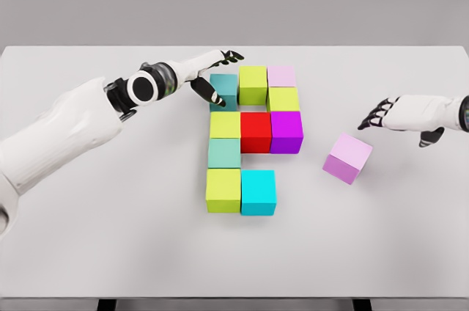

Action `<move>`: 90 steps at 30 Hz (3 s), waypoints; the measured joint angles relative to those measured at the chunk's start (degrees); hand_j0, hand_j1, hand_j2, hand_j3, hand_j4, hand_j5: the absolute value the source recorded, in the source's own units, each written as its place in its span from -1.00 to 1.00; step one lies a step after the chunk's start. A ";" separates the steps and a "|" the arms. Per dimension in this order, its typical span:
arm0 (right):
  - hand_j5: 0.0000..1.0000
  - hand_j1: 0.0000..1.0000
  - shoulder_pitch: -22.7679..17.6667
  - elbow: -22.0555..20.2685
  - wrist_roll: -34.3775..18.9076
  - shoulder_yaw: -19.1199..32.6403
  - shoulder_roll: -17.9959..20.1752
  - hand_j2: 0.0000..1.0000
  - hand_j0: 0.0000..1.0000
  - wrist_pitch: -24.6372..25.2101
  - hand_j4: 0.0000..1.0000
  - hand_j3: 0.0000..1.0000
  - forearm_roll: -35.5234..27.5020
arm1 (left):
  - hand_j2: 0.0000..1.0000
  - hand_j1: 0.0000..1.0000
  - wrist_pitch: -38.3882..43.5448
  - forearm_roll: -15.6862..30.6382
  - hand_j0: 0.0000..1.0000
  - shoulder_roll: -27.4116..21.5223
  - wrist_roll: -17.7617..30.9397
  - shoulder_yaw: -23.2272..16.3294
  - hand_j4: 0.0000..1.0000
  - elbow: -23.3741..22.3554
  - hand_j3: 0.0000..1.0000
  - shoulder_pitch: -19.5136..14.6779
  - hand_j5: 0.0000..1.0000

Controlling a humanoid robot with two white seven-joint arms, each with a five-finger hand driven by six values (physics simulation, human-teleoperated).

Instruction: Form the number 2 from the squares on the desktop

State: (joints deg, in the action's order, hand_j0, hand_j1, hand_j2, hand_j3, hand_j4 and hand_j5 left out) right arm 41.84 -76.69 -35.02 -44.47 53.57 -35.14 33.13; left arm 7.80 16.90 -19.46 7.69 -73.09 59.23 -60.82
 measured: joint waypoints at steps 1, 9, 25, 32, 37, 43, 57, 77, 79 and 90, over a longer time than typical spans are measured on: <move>1.00 1.00 0.00 -0.38 0.00 -0.09 0.02 1.00 1.00 0.01 1.00 1.00 0.00 | 0.90 0.90 0.01 0.00 0.90 0.16 -0.01 0.00 0.90 -0.28 0.90 0.00 0.90; 1.00 1.00 -3.43 -7.27 0.06 -0.58 1.75 1.00 1.00 0.24 1.00 1.00 0.00 | 0.90 0.90 -0.11 -0.07 0.90 1.87 -0.02 0.26 0.90 -3.27 0.90 0.00 0.90; 1.00 1.00 -5.10 -17.40 0.01 0.90 5.41 1.00 1.00 0.02 1.00 1.00 -0.66 | 0.89 0.89 -0.16 -0.18 0.89 4.29 -0.03 1.81 0.89 -6.17 0.89 0.00 0.89; 1.00 1.00 -5.45 -17.12 0.00 1.61 4.76 1.00 1.00 0.01 1.00 1.00 -1.73 | 0.89 0.89 -0.22 -0.29 0.89 4.97 -0.03 1.99 0.89 -7.08 0.89 0.00 0.89; 1.00 1.00 -7.30 -19.39 0.01 1.39 4.62 1.00 1.00 0.03 1.00 1.00 -2.04 | 0.89 0.89 -0.23 -0.33 0.89 5.14 -0.03 2.27 0.89 -7.57 0.89 -0.09 0.89; 1.00 1.00 -8.35 -22.52 0.01 1.56 4.94 1.00 1.00 0.02 1.00 1.00 -2.28 | 0.89 0.89 -0.30 -0.34 0.89 5.21 -0.03 2.38 0.89 -7.79 0.89 -0.18 0.89; 1.00 1.00 -8.00 -5.16 0.00 11.01 4.20 1.00 1.00 -0.01 1.00 1.00 -21.63 | 1.00 1.00 -6.13 -0.04 1.00 3.30 0.23 2.53 1.00 -7.05 1.00 -0.53 1.00; 1.00 1.00 -7.82 -3.60 0.00 11.48 3.35 1.00 1.00 -0.02 1.00 1.00 -25.34 | 1.00 1.00 -18.90 -0.03 1.00 -21.71 1.79 0.87 1.00 9.64 1.00 1.32 1.00; 1.00 1.00 -7.82 -3.62 0.00 11.49 3.36 1.00 1.00 -0.02 1.00 1.00 -25.36 | 1.00 1.00 -16.83 -0.18 1.00 -21.53 4.95 0.15 1.00 9.50 1.00 0.71 1.00; 1.00 1.00 -7.74 -3.78 0.00 11.49 3.40 1.00 1.00 -0.02 1.00 1.00 -25.39 | 1.00 1.00 -0.02 -6.51 1.00 -14.20 23.94 -0.10 1.00 8.77 1.00 -3.51 1.00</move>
State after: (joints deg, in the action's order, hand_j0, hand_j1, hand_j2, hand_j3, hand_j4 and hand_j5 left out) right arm 34.10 -80.48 -35.02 -32.99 56.97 -35.16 7.74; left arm 7.78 10.39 -33.66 31.63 -73.19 68.00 -64.34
